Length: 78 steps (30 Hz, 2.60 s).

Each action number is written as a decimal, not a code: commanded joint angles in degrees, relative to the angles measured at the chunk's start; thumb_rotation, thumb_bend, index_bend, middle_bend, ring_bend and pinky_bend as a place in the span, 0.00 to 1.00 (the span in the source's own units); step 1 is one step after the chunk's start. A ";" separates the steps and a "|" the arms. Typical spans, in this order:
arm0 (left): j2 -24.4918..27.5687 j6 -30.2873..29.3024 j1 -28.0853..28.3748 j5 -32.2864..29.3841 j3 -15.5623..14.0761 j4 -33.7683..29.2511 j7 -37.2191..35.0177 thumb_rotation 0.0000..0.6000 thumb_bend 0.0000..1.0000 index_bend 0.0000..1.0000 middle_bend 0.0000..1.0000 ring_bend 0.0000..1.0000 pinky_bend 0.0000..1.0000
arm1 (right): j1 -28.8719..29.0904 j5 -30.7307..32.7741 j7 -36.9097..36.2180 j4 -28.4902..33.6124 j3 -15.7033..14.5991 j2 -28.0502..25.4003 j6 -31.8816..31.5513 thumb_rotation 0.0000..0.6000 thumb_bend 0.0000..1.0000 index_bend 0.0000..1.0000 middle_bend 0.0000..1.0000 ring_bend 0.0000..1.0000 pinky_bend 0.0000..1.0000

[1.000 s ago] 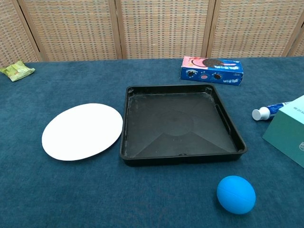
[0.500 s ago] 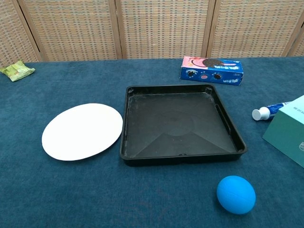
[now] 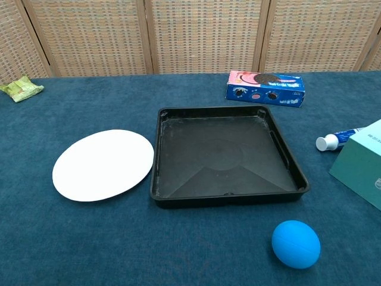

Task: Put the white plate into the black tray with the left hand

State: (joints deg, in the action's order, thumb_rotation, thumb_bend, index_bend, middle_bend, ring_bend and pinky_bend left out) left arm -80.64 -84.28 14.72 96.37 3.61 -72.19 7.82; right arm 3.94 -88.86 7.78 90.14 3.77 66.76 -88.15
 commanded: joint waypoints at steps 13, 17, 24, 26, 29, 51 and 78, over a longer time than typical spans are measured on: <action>-8.43 5.27 5.64 1.72 -2.06 9.08 -0.40 1.00 0.26 0.19 0.00 0.00 0.00 | 0.05 0.03 -0.51 -0.51 0.06 0.24 0.01 1.00 0.17 0.06 0.00 0.00 0.00; -9.35 6.27 6.35 1.73 -2.73 9.53 -0.13 1.00 0.27 0.19 0.00 0.00 0.00 | 0.00 -0.11 -0.64 -0.54 0.08 0.24 -0.23 1.00 0.17 0.06 0.00 0.00 0.00; -10.29 6.95 6.55 1.72 -4.26 10.78 -0.34 1.00 0.27 0.19 0.00 0.00 0.00 | -0.10 -0.11 -1.04 -0.58 0.16 0.13 -0.48 1.00 0.17 0.06 0.00 0.00 0.00; -10.59 7.05 6.59 1.76 -4.68 11.37 -0.48 1.00 0.27 0.19 0.00 0.00 0.00 | -0.13 -0.14 -1.14 -0.55 0.14 0.09 -0.52 1.00 0.17 0.06 0.00 0.00 0.00; -11.15 6.93 6.72 2.06 -5.20 12.26 -0.60 1.00 0.27 0.19 0.00 0.00 0.00 | -0.12 -0.26 -1.18 -0.51 0.09 0.09 -0.54 1.00 0.17 0.06 0.00 0.00 0.00; -15.69 6.85 7.75 2.36 -6.84 18.21 -0.84 1.00 0.27 0.23 0.00 0.00 0.00 | -0.21 -0.39 -1.45 -0.69 0.18 0.21 -0.88 1.00 0.17 0.06 0.00 0.00 0.00; -20.70 8.37 9.44 1.09 -6.75 22.30 -0.16 1.00 0.29 0.47 0.00 0.00 0.00 | -0.36 -0.68 -2.21 -1.04 0.39 0.38 -1.59 1.00 0.17 0.06 0.00 0.00 0.00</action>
State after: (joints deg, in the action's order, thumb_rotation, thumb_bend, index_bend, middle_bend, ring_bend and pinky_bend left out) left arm -101.33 -75.92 24.14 97.47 -3.13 -49.90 7.66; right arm 3.58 -89.54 5.56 89.09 4.16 67.14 -89.74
